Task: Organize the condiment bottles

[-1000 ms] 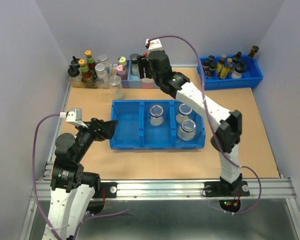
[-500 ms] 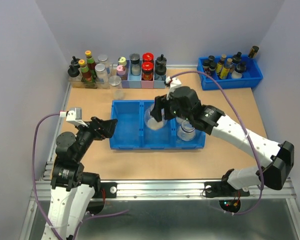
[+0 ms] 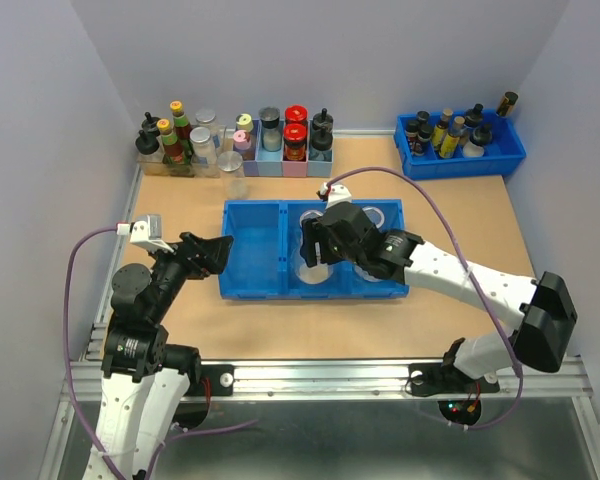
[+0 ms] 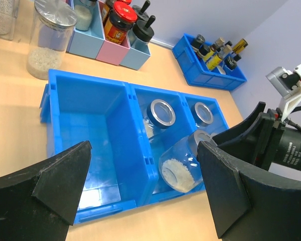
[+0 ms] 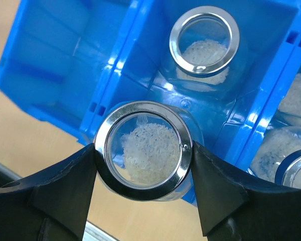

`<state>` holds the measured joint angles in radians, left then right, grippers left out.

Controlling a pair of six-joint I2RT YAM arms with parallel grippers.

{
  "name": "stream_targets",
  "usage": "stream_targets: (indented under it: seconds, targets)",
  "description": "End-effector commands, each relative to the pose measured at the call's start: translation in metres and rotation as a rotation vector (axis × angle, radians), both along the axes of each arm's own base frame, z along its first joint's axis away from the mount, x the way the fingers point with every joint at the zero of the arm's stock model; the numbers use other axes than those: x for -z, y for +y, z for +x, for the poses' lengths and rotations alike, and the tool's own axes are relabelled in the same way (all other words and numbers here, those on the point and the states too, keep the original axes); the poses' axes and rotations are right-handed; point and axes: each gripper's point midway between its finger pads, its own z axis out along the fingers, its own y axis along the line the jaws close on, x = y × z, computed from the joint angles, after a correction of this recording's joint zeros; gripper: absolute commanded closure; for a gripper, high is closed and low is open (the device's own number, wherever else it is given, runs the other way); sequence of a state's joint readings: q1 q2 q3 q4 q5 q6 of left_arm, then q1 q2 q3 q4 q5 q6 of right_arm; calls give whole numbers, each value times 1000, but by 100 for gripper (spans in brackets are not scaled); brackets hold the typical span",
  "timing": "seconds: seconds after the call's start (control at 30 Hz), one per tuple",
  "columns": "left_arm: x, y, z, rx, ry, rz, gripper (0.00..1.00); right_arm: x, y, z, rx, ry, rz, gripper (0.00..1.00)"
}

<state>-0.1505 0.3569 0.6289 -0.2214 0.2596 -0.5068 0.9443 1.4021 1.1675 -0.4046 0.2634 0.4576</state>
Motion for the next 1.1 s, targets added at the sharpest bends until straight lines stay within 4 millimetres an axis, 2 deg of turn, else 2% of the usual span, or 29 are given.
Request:
stream_targets:
  seconds: [0.0,0.1,0.3,0.53,0.6,0.63,0.77,0.8,0.87,0.9,1.0,1.07]
  targets:
    - [-26,3,-2,-13,-77,-8,1,-3,5,21,130,-68,65,100]
    - [-26,2,-2,-10,-78,-11,1,18,5,28,169,-66,33,100]
    - [-24,1,-2,-7,-73,-10,1,41,7,40,210,-91,5,100]
    - [-21,2,-2,-13,-72,-13,1,52,13,50,239,-115,10,100]
    - [-21,2,-3,-11,-71,-13,1,55,17,52,229,-110,2,87]
    - [-23,2,-3,-13,-76,-11,1,59,19,51,221,-103,-3,77]
    - [-22,5,-4,-23,-72,-3,1,61,17,48,220,-98,-5,52]
    - [-22,5,-4,-25,-73,-5,1,64,15,46,220,-95,-9,39]
    - [-20,5,-3,-26,-68,-6,1,64,15,44,206,-93,-10,28]
    - [-20,5,-2,-26,-67,-5,1,65,14,42,198,-89,-12,17]
    - [-23,5,-2,-28,-73,-9,1,51,19,35,150,-87,11,0]
    - [-25,6,-2,-37,-76,-11,1,38,24,29,106,-87,25,0]
